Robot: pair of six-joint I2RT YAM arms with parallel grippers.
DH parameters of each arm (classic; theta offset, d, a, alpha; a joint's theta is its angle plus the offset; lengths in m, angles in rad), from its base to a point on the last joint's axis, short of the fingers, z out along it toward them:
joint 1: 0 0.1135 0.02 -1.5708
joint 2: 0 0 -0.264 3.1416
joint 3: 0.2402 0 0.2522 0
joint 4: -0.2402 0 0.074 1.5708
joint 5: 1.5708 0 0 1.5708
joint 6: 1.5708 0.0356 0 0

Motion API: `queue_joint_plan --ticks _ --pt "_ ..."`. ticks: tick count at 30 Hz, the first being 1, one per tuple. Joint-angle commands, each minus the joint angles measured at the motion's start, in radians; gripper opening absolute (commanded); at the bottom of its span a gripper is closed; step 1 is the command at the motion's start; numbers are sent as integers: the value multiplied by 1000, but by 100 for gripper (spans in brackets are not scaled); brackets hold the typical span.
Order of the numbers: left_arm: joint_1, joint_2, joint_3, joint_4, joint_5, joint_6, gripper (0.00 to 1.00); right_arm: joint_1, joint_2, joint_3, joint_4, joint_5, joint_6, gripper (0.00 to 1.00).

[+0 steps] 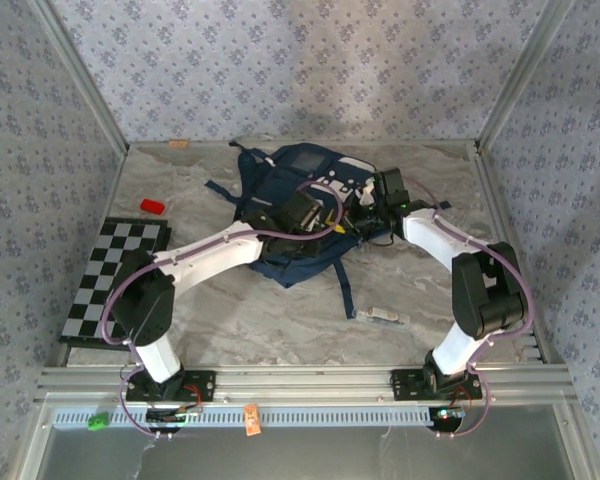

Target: Pack the student bag

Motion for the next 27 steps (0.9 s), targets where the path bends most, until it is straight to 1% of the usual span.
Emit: queue_joint_plan --ticks 1,2,5,7,9,10,12,15,16,18,22,24,27 --pt "42 -100 -56 -113 -46 147 0 -64 12 70 -133 3 -161 0" --pt "62 -110 -70 -115 -46 162 0 -76 15 102 -153 -7 -179 0" --pt "112 -133 -93 -127 -43 167 0 -104 16 116 -191 -41 -228 0" --pt "128 -146 -107 -120 -41 181 0 -115 17 145 -254 -27 -279 0" --pt "135 -153 -123 -98 -56 177 0 -130 21 165 -280 -13 -284 0" --pt "136 -154 -123 -91 -50 166 0 -135 28 175 -285 -10 -284 0" --pt "130 -142 -113 -55 15 134 0 -144 66 226 -306 5 -328 0" --pt "79 -113 -93 37 83 80 0 -145 127 284 -295 26 -320 0" --pt "64 -101 -86 71 105 62 0 -146 142 296 -279 22 -313 6" --pt "30 -62 -48 123 145 34 0 -147 166 332 -275 26 -310 23" --pt "-19 36 61 135 149 0 0 -159 140 352 -328 50 -308 50" --pt "-21 65 76 171 179 -23 0 -168 86 299 -331 54 -300 59" --pt "-21 78 81 177 168 -22 0 -187 -10 177 -308 43 -257 65"
